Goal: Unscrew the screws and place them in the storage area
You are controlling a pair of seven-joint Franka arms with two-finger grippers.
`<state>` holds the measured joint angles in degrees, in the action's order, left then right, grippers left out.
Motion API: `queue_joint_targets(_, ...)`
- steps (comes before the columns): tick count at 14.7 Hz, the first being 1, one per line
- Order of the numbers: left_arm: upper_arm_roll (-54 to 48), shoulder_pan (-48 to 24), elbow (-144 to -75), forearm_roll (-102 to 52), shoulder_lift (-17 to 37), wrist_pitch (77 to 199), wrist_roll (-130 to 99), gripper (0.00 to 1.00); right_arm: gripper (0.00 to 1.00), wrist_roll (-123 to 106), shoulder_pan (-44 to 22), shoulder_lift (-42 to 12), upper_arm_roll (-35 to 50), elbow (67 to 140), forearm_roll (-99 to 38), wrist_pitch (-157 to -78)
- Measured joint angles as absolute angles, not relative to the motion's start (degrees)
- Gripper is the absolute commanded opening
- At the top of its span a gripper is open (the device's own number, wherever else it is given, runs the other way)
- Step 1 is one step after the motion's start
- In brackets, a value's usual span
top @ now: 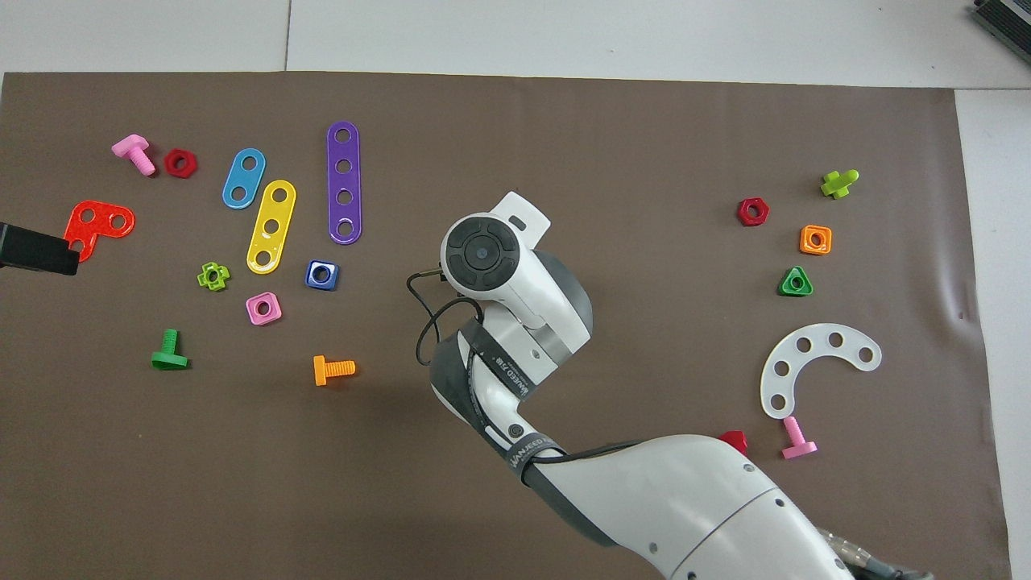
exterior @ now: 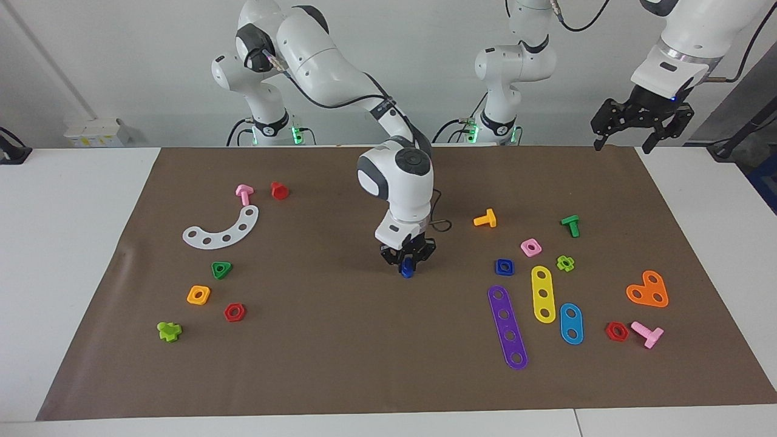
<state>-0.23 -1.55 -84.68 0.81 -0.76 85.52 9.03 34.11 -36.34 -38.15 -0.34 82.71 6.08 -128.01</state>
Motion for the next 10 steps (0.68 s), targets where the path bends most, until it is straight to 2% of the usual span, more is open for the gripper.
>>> queue_joint_targets(10, -0.23, -1.54, -84.75, 0.81, -0.76, 85.45, 9.03, 1.00, 0.36, 34.07, -36.35, -38.15, 0.06, 83.61, 6.07, -127.98)
